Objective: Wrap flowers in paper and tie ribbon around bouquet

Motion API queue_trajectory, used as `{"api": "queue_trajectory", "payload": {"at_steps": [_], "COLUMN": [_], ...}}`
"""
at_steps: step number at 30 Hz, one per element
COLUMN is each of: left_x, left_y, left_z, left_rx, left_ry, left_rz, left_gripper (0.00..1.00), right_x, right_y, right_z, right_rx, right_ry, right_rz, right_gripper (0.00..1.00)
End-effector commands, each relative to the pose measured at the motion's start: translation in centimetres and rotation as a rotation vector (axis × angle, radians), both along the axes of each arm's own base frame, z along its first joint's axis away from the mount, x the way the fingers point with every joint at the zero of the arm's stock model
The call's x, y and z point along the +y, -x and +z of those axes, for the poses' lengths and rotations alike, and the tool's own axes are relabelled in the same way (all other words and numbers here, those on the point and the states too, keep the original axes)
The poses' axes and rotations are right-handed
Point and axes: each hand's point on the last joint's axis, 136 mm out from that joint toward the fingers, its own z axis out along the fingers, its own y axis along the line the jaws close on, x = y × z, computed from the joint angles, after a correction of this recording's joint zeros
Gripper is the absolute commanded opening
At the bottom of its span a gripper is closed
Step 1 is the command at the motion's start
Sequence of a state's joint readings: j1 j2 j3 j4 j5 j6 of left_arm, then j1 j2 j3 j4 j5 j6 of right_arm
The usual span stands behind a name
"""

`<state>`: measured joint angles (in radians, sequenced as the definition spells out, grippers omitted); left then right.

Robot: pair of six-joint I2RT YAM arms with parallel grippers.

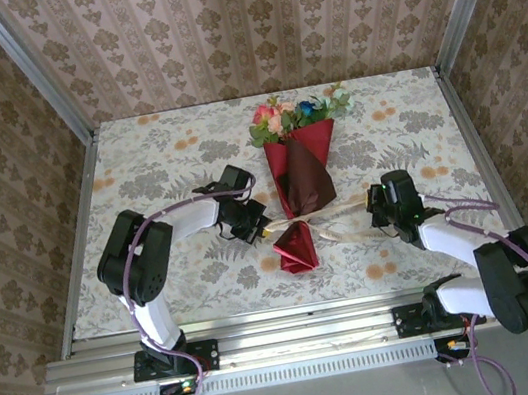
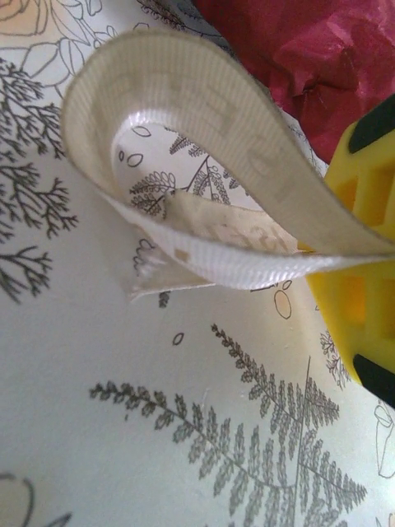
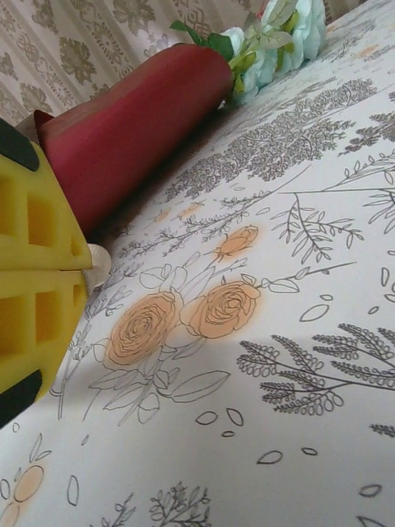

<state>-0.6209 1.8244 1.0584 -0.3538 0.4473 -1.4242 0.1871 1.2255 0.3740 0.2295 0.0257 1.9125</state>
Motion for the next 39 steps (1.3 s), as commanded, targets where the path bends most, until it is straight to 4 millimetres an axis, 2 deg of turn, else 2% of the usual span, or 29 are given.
{"api": "queue_trajectory", "payload": {"at_steps": [1,9,14,20,28,36,39], "left_x": [0.6,1.4,1.5,1.9,2.5,2.6,2.5], "left_y": [-0.1,0.0,0.0,0.0,-0.1,-0.1,-0.1], "left_z": [-0.2,-0.7,-0.8,-1.1,-1.2,-1.1,-0.9], "left_rx": [-0.001,0.001,0.006,0.016,0.025,0.029,0.028], "left_ry": [-0.039,-0.062,-0.063,-0.058,-0.048,-0.041,-0.034], "left_rz": [-0.017,-0.006,-0.002,0.026,0.064,0.073,0.07], "left_gripper": [0.0,0.0,0.0,0.0,0.0,0.0,0.0], "right_x": [-1.3,-3.0,-3.6,-5.1,-6.7,-7.7,-7.5], "right_y": [-0.7,-0.1,-0.5,0.0,-0.5,0.1,-0.6], "right_z": [0.3,-0.4,-0.5,-1.7,-0.5,-0.8,-0.7], "right_rx": [-0.004,0.056,0.066,0.104,0.152,0.246,0.253], "right_ry": [0.056,0.094,0.1,0.122,0.25,0.328,0.333], "right_rz": [-0.026,-0.053,-0.05,-0.067,0.017,0.05,0.081], "right_gripper": [0.0,0.0,0.0,0.0,0.0,0.0,0.0]}}
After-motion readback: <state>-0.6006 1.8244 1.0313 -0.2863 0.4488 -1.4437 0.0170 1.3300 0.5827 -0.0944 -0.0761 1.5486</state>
